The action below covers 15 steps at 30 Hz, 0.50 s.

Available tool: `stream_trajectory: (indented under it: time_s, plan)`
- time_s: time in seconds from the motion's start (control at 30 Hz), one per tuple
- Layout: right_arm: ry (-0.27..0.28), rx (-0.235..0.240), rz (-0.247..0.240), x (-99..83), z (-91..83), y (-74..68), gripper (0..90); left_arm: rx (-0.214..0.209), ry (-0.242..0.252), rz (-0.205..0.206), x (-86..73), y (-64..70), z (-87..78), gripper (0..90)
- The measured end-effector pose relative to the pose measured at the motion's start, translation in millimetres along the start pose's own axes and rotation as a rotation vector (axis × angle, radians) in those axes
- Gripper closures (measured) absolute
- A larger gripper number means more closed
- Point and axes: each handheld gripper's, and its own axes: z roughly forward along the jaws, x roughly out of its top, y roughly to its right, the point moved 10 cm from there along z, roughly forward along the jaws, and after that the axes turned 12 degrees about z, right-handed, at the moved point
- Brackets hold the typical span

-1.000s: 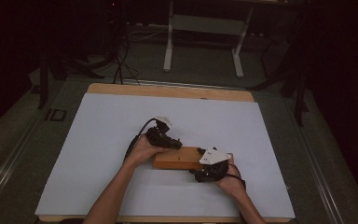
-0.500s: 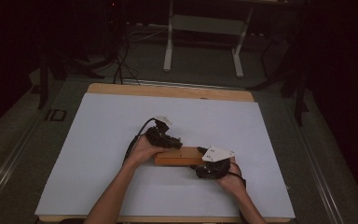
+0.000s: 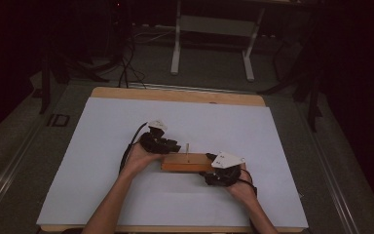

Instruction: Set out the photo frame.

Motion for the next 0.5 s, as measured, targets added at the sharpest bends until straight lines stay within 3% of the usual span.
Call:
stream_trajectory:
  time_s: [0.5]
  plan:
    - [0.004, -0.004, 0.005, 1.5, -0.4, 0.7, 38.2, 0.080, 0.042, 0.038, -12.1, 4.1, -31.7, 59.8]
